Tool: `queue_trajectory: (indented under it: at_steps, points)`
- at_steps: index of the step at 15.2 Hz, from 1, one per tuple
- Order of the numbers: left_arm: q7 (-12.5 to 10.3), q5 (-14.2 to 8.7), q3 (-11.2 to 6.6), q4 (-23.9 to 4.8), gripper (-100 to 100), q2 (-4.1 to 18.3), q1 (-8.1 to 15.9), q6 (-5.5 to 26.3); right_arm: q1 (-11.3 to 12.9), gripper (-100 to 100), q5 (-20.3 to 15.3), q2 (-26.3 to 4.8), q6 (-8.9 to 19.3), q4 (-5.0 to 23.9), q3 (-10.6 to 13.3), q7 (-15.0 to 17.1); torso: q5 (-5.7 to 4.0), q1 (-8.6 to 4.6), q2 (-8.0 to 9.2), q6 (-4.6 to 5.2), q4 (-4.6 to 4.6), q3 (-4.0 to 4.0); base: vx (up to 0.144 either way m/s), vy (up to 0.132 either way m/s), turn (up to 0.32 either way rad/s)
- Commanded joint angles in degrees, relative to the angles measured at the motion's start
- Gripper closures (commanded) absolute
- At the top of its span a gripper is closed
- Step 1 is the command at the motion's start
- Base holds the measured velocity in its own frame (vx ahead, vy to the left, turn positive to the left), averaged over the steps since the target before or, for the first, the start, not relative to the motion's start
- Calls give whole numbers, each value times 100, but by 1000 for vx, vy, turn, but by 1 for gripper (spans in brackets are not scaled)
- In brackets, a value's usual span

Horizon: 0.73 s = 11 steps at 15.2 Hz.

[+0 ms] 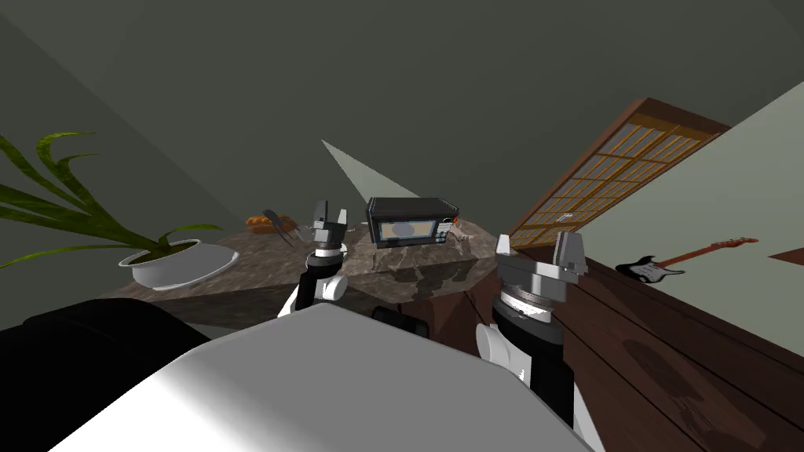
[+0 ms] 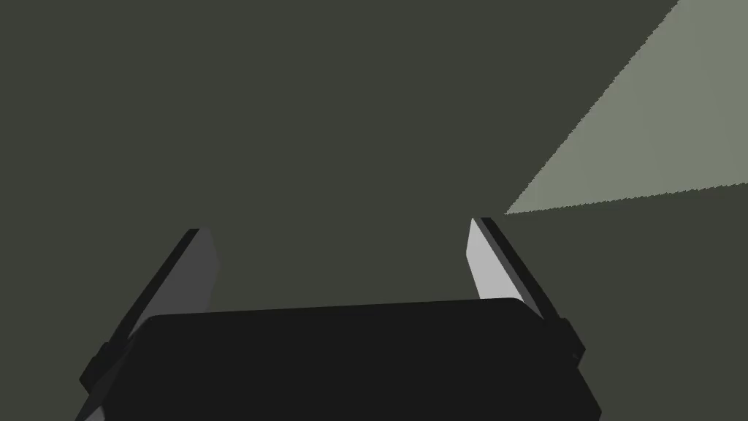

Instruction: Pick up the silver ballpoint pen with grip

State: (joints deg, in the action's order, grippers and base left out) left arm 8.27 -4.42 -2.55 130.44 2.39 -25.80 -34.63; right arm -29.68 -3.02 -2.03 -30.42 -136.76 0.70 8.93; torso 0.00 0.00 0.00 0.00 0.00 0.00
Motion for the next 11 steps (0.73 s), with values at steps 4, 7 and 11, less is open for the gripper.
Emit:
queue_trajectory:
  at_steps: [4,7,11]
  points:
    - [26,-96,-95,-38,-100,484,-242,273,1,0,0,1,0,0,1,0,-4,-18,37,0,7,21,-96,-50,-55]
    - [47,-175,-176,-56,-100,779,-434,493,2,0,0,1,0,0,1,0,-6,-29,54,1,12,31,-116,-76,-98]
    - [86,-329,-331,-81,-100,1303,-793,914,2,0,0,1,0,0,1,0,-6,-26,47,1,11,27,-93,-63,-103]
